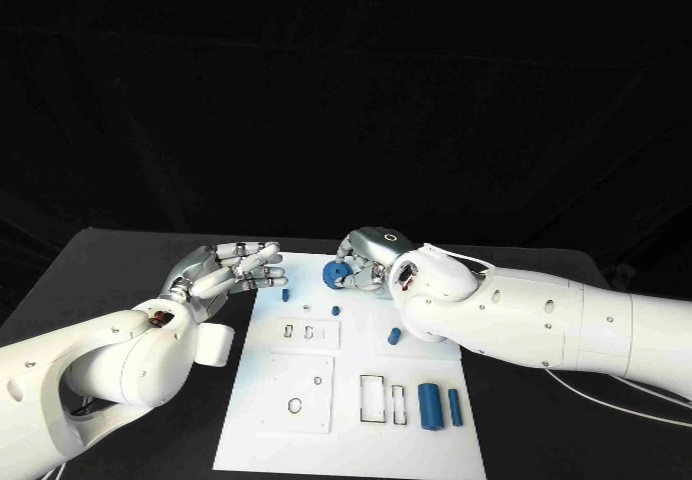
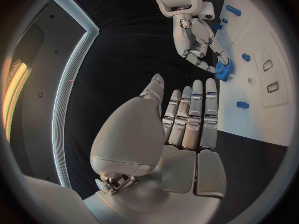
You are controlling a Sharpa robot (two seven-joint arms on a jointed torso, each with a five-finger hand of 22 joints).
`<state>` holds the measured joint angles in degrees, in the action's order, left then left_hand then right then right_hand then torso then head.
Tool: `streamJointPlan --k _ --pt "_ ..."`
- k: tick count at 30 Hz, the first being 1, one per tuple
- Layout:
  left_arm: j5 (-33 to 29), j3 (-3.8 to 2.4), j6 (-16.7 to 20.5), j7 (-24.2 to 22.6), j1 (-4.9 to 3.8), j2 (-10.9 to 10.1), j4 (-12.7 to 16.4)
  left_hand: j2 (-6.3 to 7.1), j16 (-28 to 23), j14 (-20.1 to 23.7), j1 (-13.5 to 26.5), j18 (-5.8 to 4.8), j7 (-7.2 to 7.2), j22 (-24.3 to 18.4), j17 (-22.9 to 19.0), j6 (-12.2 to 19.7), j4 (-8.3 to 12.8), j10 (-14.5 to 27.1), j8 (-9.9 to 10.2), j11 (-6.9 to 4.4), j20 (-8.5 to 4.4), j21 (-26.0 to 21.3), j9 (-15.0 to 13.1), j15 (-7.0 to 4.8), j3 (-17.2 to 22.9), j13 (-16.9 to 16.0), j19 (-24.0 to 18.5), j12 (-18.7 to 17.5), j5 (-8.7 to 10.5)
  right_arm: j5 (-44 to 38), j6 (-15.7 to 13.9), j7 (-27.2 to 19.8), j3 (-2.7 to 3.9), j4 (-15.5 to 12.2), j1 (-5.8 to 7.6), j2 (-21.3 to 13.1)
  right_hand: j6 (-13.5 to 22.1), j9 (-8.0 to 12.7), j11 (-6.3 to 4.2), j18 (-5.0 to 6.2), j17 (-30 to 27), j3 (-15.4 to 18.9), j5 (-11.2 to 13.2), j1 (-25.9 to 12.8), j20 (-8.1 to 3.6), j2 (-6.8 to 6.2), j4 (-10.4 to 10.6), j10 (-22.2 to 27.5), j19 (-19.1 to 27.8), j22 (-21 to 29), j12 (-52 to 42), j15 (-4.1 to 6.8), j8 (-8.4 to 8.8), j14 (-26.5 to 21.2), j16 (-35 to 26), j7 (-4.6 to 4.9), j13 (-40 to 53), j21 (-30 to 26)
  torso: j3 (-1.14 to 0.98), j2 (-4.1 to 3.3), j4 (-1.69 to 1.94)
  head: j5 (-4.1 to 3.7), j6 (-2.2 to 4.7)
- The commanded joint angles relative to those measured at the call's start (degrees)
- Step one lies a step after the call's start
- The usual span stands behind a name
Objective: Assemble the parts on the task board
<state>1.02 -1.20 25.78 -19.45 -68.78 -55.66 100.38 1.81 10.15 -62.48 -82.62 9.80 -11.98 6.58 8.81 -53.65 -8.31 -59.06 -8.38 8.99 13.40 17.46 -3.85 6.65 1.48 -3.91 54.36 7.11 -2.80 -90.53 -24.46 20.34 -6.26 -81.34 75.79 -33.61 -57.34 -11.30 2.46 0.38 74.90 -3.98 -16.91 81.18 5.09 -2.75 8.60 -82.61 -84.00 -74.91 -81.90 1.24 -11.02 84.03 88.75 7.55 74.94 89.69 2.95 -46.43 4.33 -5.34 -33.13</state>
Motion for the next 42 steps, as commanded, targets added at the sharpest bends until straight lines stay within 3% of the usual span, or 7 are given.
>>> streamJointPlan --k 1,14,20,26,37,42 --pt "-0.1 -0.05 -1.0 -0.2 -0.07 0.1 0.1 -0.22 -0.3 0.0 -0.3 0.73 -0.27 -0.1 0.1 0.1 0.4 0.0 0.2 0.42 -0.05 -0.3 0.0 0.23 0.1 0.1 0.2 -0.1 -0.13 -1.2 0.3 0.5 -0.09 0.6 -0.17 0.7 -1.0 0.0 -0.16 -0.38 12.6 -0.4 -0.3 0.0 -0.28 0.17 0.1 -0.4 -6.0 -15.1 0.0 0.31 -0.14 5.4 0.2 -0.59 5.7 0.3 -0.01 -0.01 -0.02 0.14 -0.05" --pt "-0.1 -0.05 -1.0 -0.2 -0.08 0.2 0.0 -0.22 -0.3 0.0 -0.3 0.73 -0.27 -0.1 0.1 0.1 0.4 0.0 0.2 0.42 -0.05 -0.3 0.0 0.23 0.1 0.1 0.2 -0.1 -0.13 -0.5 1.4 -0.2 -0.40 3.2 -0.67 2.9 -0.8 0.1 -0.06 -0.38 12.5 -0.8 -0.4 -0.5 -0.25 -0.25 0.4 -0.3 -6.0 -15.1 0.1 0.25 0.29 5.4 0.1 -0.46 5.6 0.3 -0.06 -0.02 -0.10 0.38 0.07" --pt "-0.1 -0.05 -1.0 -0.1 -0.08 0.2 0.0 -0.22 -0.3 0.0 -0.3 0.73 -0.27 -0.1 0.1 0.1 0.4 0.0 0.2 0.42 -0.05 -0.3 0.0 0.23 0.1 0.1 0.2 -0.1 -0.13 -0.1 1.9 -0.5 -0.48 4.1 -0.81 3.4 -0.2 0.4 0.29 -0.38 12.5 -1.2 0.3 -1.4 -0.08 -1.15 0.9 0.0 -6.0 -15.1 0.4 -0.03 1.25 5.4 0.1 -0.05 5.3 0.3 -0.05 -0.02 -0.04 0.31 -0.14" --pt "-0.1 -0.05 -1.0 -0.1 -0.08 0.2 0.0 -0.22 -0.3 0.0 -0.3 0.73 -0.27 -0.1 0.1 0.1 0.4 0.0 0.2 0.42 -0.05 -0.3 0.0 0.23 0.1 0.1 0.2 -0.1 -0.13 0.4 2.5 -1.0 -0.56 4.3 -0.93 3.7 0.2 0.5 0.65 -0.38 12.4 -0.8 1.0 -2.9 0.22 -2.34 1.6 0.2 -6.0 -15.1 0.7 -0.35 2.04 5.3 0.1 0.29 5.1 0.3 -0.04 -0.02 -0.11 0.38 -0.24" --pt "-0.1 -0.05 -1.0 0.0 -0.08 0.1 -0.1 -0.29 -0.4 0.1 -0.3 0.72 -0.28 -0.1 0.1 0.1 0.4 0.0 0.3 0.44 -0.02 -0.3 0.0 0.26 0.0 0.1 0.2 -0.2 -0.12 0.6 2.0 -1.3 -0.61 3.8 -1.04 3.4 0.1 0.5 0.69 -0.38 12.3 -0.6 0.9 -3.4 0.31 -2.67 1.9 0.3 -6.0 -15.1 0.7 -0.42 2.18 5.3 0.0 0.30 5.1 0.3 -0.04 0.00 -0.11 0.56 -0.26" --pt "-0.1 -0.05 -1.1 0.1 -0.08 0.1 -0.1 -0.29 -0.4 0.1 -0.3 0.72 -0.28 -0.1 0.1 0.1 0.4 0.0 0.3 0.44 -0.02 -0.3 0.0 0.26 0.0 0.1 0.2 -0.2 -0.12 0.7 1.2 -1.3 -0.62 3.9 -1.06 3.3 1.1 0.7 0.92 -0.31 12.2 -0.3 1.3 -4.1 0.45 -3.35 2.2 0.8 -5.8 -14.9 1.2 -0.58 3.06 5.3 0.0 0.57 4.5 0.1 -0.04 -0.02 -0.09 0.57 -0.27"
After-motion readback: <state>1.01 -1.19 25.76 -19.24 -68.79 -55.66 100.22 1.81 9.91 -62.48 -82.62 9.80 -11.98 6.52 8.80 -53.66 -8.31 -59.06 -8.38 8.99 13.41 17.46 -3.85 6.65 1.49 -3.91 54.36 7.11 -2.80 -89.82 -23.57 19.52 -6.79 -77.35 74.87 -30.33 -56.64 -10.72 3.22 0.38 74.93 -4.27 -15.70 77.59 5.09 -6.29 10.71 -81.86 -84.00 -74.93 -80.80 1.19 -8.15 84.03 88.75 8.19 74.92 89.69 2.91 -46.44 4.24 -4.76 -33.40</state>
